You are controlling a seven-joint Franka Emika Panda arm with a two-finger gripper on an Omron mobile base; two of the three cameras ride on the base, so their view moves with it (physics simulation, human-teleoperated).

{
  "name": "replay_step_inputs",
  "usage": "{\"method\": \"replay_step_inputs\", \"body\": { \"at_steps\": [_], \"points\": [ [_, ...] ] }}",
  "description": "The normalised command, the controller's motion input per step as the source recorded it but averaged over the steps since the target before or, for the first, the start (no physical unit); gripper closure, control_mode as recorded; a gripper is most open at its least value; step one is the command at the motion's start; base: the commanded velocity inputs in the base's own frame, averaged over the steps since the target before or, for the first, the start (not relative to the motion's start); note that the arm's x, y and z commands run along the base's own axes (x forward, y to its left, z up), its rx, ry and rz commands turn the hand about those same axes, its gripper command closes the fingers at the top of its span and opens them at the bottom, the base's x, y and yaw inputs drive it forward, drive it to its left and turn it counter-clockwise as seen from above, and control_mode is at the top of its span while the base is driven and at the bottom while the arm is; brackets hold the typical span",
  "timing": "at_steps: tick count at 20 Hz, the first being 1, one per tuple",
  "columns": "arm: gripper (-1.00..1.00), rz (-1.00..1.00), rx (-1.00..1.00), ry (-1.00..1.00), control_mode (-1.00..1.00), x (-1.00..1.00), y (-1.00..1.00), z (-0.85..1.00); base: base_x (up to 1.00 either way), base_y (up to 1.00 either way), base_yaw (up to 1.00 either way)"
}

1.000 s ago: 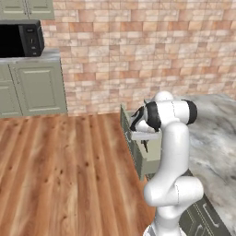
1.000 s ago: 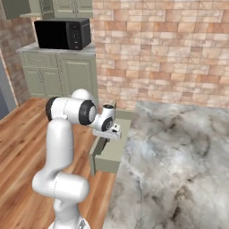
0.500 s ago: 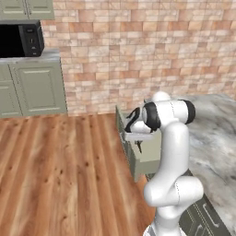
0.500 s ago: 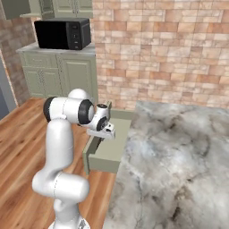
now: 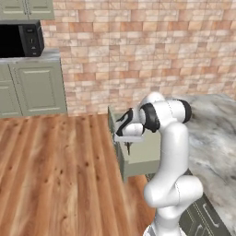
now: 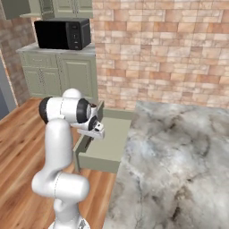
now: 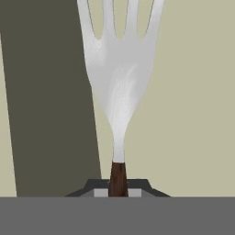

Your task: Organize the utensils by type. Pick up the wooden spoons from the counter and place them in the open cabinet. Then pick up the metallic utensils from the counter and place them in the open drawer.

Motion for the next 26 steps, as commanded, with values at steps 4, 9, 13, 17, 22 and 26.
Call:
{"method": "replay_step_inputs", "body": {
  "at_steps": [4, 9, 13, 17, 22, 26],
  "points": [
    [1.0, -0.13, 0.0, 0.0, -1.0, 0.0, 0.57, 0.0, 0.0, 0.0, 0.0],
    [1.0, -0.11, 0.0, 0.0, -1.0, 0.02, 0.57, 0.0, 0.0, 0.0, 0.0],
    [1.0, -0.05, 0.0, 0.03, -1.0, 0.21, 0.58, -0.02, 0.0, 0.0, 0.0],
    [1.0, 0.0, 0.0, 0.09, -1.0, 0.36, 0.57, -0.01, 0.0, 0.0, 0.0],
    [1.0, 0.0, 0.0, 0.16, -1.0, 0.44, 0.55, 0.0, 0.0, 0.0, 0.0],
    [1.0, 0.0, 0.0, 0.18, -1.0, 0.46, 0.53, 0.0, 0.0, 0.0, 0.0]
  ]
}}
